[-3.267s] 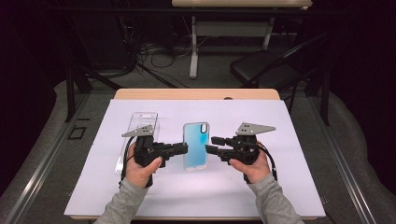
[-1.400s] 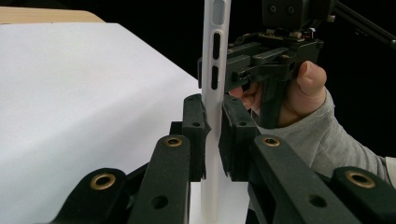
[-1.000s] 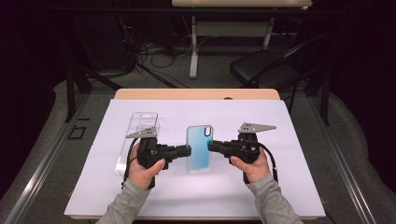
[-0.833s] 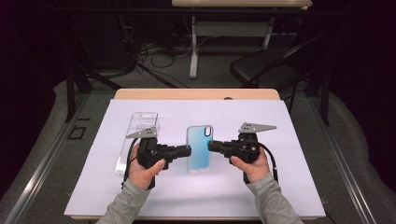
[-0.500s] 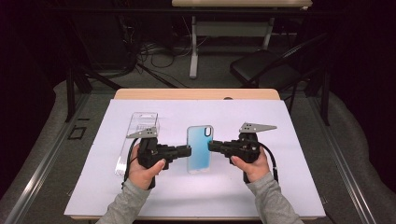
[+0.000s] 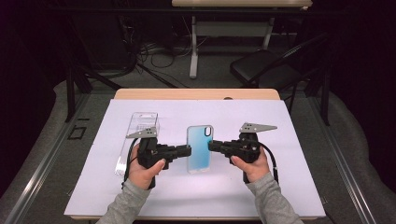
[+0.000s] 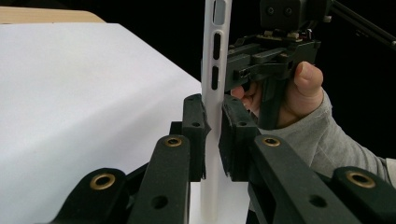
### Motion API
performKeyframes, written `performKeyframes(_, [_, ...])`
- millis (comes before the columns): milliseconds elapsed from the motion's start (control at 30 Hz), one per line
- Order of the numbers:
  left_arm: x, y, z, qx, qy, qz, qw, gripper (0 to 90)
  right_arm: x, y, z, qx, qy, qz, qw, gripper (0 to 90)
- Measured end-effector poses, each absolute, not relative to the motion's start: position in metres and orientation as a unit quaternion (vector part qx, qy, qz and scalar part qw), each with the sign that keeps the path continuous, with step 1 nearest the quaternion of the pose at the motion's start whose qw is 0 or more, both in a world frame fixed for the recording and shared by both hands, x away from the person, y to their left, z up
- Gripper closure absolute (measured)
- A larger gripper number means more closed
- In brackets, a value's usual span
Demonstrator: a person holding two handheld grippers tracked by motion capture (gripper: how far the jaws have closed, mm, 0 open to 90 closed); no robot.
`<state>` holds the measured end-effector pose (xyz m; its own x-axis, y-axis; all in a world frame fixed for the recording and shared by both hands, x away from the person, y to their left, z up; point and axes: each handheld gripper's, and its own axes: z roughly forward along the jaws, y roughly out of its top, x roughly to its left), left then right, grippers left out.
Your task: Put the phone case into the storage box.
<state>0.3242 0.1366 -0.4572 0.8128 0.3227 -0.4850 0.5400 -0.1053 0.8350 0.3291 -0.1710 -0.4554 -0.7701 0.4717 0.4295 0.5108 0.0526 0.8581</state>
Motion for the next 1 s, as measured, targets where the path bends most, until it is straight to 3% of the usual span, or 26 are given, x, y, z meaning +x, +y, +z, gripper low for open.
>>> performKeyframes(733, [0.3240,0.1358,-0.4574,0.734,0.294,-0.082,0.607,80.8,0.3284,-0.1713,-0.4549,-0.341,-0.720,-0.605,0.008,83.6])
performKeyframes(1000, [0.3247,0.1359,-0.4575,0.732,0.299,-0.078,0.607,73.5,0.3286,-0.1725,-0.4551,-0.346,-0.719,-0.602,0.004,83.6])
